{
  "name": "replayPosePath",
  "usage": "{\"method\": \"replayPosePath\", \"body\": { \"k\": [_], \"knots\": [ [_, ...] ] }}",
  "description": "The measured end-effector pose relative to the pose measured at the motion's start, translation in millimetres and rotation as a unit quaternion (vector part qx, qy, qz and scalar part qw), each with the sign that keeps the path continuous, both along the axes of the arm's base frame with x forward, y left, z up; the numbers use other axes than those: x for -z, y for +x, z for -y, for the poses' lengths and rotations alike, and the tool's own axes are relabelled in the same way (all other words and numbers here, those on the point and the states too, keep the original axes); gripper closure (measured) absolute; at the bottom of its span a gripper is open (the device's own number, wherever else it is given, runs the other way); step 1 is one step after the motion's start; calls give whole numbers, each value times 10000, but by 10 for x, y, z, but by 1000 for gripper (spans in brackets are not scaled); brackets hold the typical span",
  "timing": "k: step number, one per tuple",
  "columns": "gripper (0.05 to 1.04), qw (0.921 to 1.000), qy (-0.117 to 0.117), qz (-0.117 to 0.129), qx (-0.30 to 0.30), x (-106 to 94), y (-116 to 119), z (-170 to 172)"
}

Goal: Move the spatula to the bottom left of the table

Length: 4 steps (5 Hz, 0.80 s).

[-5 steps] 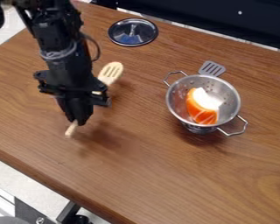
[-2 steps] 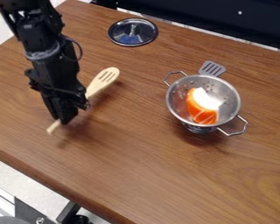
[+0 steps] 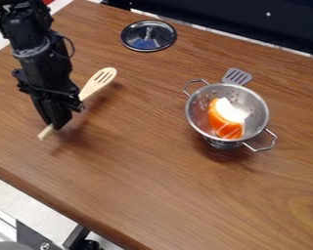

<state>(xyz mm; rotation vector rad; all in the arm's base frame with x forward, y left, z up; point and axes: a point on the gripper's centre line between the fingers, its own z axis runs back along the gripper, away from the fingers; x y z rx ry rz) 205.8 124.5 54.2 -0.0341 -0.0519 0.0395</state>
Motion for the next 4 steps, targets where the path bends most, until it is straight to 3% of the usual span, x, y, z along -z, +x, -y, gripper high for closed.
{"method": "replayPosePath", "body": {
  "k": [1,4],
  "knots": [
    [1006,9999,75,103,26,28,-1,-101],
    [1005,9999,-13,84,-115,109,-30,-192]
  ]
}}
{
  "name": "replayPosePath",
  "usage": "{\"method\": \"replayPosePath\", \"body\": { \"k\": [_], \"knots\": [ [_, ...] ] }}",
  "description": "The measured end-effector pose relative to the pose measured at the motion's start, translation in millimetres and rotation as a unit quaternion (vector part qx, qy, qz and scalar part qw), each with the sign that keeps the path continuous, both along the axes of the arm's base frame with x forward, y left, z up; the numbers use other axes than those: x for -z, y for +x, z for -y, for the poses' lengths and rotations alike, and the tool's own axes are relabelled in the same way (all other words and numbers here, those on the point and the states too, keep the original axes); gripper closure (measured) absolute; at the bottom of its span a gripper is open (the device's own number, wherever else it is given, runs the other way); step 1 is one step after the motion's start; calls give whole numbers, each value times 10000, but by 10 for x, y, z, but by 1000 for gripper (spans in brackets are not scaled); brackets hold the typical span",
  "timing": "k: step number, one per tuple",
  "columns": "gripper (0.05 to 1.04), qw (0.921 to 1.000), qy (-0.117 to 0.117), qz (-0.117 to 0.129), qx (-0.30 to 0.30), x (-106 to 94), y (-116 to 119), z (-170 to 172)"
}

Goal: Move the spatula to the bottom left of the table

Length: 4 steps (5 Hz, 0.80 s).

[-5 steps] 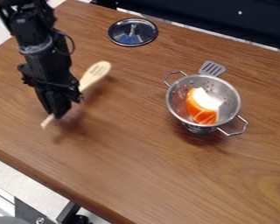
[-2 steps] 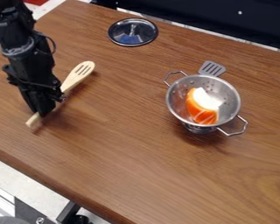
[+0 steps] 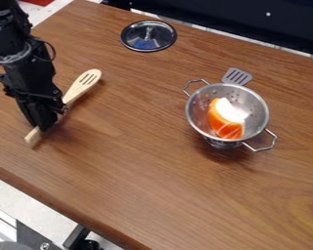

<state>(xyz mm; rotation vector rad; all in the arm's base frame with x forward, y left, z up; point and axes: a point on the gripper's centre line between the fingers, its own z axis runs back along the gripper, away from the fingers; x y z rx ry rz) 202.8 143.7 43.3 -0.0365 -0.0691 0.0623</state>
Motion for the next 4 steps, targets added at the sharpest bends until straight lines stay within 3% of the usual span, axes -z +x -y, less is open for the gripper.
{"method": "replayPosePath", "body": {
  "k": [1,2,4],
  "knots": [
    [985,9997,-24,-74,-222,24,-3,13],
    [818,9998,11,-84,-192,12,17,18],
    [250,9997,-42,-116,-231,-2,24,35]
  ]
}}
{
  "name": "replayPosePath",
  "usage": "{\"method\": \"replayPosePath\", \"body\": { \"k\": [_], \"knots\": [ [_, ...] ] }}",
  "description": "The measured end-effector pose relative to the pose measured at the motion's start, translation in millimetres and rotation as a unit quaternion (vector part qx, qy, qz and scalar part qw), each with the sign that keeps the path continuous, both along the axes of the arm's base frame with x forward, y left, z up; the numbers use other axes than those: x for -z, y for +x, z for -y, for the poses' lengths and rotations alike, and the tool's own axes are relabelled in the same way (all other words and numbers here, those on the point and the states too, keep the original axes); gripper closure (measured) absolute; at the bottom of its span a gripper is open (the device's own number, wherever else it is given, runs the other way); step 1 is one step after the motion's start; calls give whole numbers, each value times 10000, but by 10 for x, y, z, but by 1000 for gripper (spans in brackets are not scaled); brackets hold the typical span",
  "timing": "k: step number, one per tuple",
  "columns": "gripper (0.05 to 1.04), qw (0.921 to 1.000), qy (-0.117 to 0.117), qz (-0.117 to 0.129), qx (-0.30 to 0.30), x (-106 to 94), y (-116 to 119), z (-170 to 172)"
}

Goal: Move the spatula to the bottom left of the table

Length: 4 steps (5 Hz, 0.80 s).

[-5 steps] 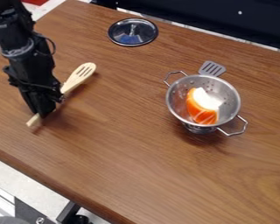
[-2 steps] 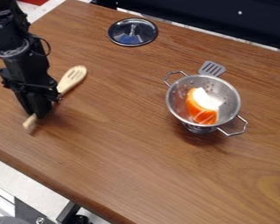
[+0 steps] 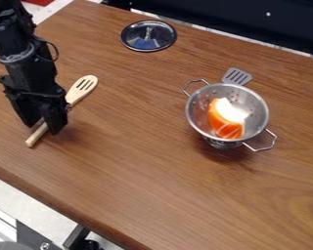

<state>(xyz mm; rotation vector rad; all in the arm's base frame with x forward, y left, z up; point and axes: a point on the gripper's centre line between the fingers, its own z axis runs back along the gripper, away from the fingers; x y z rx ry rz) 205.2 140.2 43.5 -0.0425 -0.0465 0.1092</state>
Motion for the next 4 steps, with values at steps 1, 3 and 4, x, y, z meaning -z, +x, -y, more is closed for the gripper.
{"method": "replayPosePath", "body": {
  "k": [1,3,4],
  "knots": [
    [77,9999,-82,-76,-29,-27,1,22],
    [83,9991,-236,-92,-328,-90,9,80],
    [83,9981,-219,47,-578,-271,65,124]
  ]
}}
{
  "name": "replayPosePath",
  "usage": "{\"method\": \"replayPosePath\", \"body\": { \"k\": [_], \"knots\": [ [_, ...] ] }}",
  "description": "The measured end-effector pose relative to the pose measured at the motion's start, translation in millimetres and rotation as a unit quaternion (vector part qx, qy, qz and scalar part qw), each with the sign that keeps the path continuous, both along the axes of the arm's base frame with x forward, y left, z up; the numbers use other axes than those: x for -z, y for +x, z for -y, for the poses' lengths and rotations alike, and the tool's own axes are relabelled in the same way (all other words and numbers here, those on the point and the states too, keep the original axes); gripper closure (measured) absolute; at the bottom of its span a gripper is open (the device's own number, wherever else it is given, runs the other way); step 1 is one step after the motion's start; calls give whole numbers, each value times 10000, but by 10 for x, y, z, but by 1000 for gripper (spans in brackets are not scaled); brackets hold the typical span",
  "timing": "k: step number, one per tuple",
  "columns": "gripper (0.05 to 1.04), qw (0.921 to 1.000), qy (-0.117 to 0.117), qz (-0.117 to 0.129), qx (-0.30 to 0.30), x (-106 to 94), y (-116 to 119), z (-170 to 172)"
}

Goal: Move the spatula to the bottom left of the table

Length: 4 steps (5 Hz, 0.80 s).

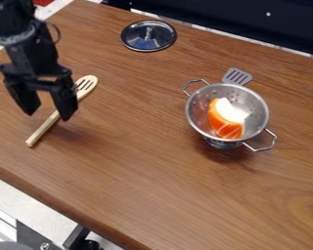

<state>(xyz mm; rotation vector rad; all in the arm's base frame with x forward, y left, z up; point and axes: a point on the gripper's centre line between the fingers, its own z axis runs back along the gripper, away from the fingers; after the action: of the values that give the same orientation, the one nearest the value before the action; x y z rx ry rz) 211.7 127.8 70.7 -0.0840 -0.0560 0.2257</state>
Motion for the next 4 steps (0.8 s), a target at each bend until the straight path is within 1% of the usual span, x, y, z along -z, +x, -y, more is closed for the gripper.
{"method": "replayPosePath", "body": {
  "k": [1,2,3,4],
  "knots": [
    [83,9991,-104,-116,-405,-117,54,86],
    [83,9972,1,-19,-751,-225,124,226],
    [83,9935,-46,-36,-1138,-254,171,452],
    [83,9922,-82,94,-1239,-310,213,610]
  ]
}}
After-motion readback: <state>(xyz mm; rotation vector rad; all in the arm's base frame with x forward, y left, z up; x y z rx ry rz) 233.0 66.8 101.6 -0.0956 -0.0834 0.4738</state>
